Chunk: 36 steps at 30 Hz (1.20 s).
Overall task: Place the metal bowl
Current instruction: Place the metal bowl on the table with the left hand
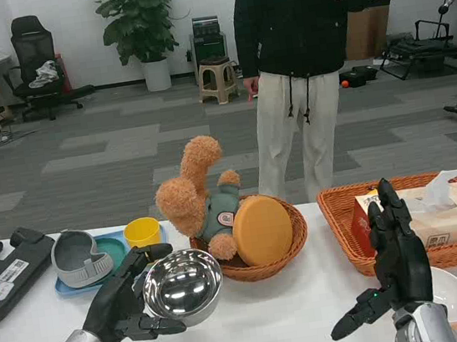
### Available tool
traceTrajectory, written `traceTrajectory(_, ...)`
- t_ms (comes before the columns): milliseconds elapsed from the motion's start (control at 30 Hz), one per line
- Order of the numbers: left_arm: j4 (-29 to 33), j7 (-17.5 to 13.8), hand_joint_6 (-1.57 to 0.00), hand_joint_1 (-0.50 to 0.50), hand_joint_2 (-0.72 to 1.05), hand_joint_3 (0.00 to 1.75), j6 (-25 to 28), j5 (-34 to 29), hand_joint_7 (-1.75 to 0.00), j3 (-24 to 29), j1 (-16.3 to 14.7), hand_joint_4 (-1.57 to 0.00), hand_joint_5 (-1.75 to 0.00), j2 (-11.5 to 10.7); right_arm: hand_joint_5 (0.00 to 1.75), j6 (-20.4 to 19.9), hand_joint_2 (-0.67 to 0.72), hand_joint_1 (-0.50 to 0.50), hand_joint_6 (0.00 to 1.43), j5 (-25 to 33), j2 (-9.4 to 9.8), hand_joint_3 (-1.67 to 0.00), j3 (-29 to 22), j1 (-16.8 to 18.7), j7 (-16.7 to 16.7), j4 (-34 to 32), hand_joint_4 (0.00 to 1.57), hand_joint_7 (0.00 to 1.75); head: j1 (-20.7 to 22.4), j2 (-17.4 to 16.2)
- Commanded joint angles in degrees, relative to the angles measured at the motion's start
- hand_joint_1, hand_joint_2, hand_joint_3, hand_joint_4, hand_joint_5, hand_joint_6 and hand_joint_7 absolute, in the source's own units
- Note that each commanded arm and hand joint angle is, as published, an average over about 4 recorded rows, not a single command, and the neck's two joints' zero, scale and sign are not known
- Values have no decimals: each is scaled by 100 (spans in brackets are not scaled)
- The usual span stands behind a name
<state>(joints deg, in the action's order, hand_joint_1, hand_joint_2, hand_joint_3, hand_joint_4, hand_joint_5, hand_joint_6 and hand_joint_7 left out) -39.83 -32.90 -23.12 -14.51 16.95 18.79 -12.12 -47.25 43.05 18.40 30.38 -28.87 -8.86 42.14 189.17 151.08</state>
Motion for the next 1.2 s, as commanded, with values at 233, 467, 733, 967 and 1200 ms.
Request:
traceTrajectory(233,419,-33,-63,-6,87,4,89,54,-168,-72,-427,-48,-175,-28,0,-63,60,-46,0,19,32,0,25,185,-36,-250,15,7,93,-189)
traceTrajectory(467,435,-42,-63,-4,87,0,89,54,-168,-72,-438,-49,-175,-28,0,-65,60,-46,0,19,38,0,29,204,-36,-267,15,7,105,-202)
traceTrajectory(733,380,-42,-63,-5,87,4,84,61,-168,-61,-438,-48,-175,-26,0,-61,60,-46,0,21,40,0,29,207,-36,-276,14,7,107,-207)
traceTrajectory(967,-174,-20,-60,-1,87,4,-179,278,-168,-43,-368,-45,-175,-1,0,-61,60,-46,0,28,40,0,25,207,-36,-267,17,7,121,-254)
traceTrajectory(1200,-1198,134,-60,-1,87,7,-817,265,-168,-74,-113,-45,-175,-1,0,-61,60,-46,0,28,40,0,29,207,-32,-263,16,7,175,-330)
